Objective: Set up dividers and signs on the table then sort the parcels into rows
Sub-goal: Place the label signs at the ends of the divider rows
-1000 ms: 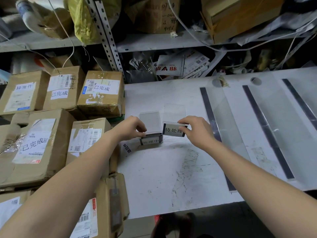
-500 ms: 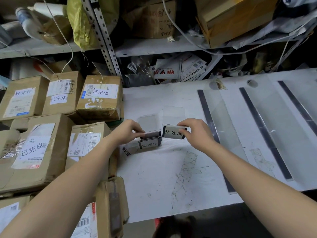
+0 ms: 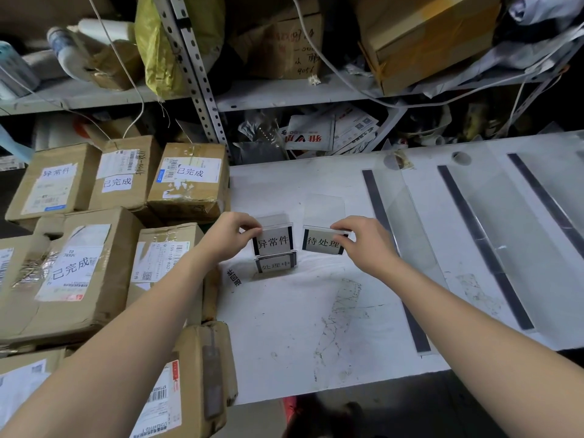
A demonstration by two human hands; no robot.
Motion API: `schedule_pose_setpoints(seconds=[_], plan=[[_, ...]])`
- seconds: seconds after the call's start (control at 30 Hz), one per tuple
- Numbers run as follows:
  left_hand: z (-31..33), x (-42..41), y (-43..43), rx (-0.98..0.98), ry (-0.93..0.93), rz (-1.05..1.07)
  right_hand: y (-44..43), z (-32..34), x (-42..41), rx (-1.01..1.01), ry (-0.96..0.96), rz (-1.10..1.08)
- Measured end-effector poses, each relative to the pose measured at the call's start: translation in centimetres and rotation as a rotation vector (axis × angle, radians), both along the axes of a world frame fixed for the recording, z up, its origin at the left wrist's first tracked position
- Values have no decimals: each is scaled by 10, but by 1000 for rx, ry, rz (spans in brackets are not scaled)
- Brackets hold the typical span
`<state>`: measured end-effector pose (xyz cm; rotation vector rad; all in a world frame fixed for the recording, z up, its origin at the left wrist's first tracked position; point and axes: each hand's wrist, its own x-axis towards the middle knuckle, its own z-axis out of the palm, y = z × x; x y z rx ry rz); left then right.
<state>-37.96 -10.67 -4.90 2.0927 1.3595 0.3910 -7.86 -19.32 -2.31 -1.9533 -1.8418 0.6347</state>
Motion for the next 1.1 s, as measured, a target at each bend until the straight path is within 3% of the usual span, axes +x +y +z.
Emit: schedule_pose_setpoints(seconds=[1.1], plan=[[101, 56, -80, 306, -6, 153, -50, 53, 82, 117, 180, 41]])
